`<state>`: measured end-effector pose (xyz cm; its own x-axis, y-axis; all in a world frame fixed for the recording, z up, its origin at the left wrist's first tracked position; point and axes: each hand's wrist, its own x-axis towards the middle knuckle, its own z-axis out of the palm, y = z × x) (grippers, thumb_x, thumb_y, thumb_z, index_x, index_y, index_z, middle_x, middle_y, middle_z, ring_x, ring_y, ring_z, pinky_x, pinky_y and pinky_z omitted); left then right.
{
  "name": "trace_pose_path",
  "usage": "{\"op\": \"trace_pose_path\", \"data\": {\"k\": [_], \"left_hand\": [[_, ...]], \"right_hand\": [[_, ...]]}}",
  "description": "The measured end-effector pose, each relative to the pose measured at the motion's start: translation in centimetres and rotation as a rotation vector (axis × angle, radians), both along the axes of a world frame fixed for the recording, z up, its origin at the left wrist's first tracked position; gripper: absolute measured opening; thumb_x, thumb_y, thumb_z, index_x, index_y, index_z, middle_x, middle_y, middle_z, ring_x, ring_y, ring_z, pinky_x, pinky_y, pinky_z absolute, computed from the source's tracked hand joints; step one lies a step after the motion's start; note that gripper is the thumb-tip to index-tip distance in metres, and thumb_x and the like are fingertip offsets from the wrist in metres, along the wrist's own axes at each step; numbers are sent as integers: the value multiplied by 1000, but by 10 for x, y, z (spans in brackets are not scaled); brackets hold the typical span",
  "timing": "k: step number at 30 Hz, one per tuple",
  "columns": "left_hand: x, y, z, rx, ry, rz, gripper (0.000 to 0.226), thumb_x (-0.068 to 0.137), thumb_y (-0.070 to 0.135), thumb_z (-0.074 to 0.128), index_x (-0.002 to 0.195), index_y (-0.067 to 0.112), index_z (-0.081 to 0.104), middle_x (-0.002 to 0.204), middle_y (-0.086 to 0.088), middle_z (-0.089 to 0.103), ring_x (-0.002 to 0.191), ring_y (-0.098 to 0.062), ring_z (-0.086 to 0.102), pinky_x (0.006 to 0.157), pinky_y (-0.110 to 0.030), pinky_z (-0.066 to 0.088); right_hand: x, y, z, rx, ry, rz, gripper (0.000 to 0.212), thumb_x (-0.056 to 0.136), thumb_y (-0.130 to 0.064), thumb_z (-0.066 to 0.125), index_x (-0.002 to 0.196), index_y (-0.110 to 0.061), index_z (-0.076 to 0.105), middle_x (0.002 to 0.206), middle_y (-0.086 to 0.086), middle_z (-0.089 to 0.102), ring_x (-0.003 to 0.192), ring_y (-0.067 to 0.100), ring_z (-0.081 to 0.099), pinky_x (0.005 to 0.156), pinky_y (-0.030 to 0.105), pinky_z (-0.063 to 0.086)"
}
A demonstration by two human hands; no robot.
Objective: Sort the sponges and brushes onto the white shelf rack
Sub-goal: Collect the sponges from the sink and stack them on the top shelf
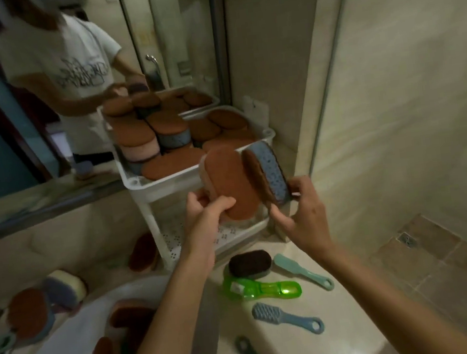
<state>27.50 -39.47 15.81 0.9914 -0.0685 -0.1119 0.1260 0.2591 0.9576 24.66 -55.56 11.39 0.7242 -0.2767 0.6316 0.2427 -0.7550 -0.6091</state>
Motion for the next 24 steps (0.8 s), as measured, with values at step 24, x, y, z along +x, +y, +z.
{"op": "trace_pose_path", "data": {"k": [24], "left_hand": [[177, 43, 105, -309, 221, 106, 47, 91, 35, 49, 134, 16, 42, 140, -15, 44, 125, -34, 46, 94, -49, 43]], "right_hand": [[201, 55, 115, 347, 467, 205, 43, 95, -20, 35, 137, -22, 38, 121, 14, 56, 103, 34, 57, 89, 50, 51]]}}
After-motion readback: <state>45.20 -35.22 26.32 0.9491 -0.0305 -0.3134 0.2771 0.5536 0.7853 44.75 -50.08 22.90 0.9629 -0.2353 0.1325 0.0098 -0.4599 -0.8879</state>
